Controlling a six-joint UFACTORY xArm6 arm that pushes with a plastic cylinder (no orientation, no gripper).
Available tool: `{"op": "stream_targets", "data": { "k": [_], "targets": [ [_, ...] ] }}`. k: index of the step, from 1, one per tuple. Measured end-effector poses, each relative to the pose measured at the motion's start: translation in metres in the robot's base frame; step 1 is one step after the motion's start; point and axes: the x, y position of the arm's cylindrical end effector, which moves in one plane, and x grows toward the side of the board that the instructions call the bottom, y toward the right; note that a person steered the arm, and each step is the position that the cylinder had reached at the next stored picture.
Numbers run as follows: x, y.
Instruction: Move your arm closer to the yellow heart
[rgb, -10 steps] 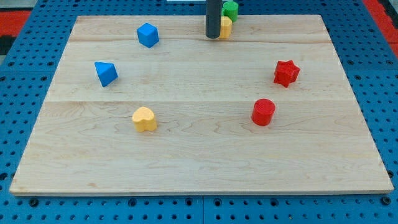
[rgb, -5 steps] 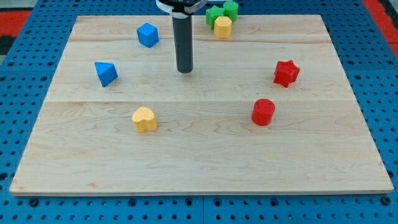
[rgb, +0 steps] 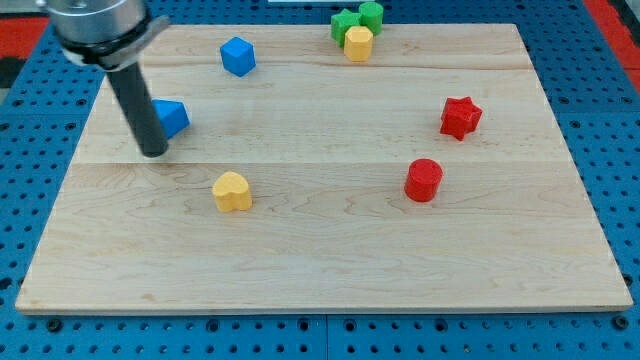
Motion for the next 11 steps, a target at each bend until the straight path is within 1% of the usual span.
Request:
{"op": "stream_targets", "data": {
  "k": [1,2,4,5,6,7,9,11],
  "targets": [
    [0.015,-0.033],
    [0.040,-0.037],
    [0.060,-0.032],
    [0.072,-0.008],
    [0.094,0.033],
    [0.101,0.069],
    [0.100,0.120],
    [0.077,0.120]
  ]
}}
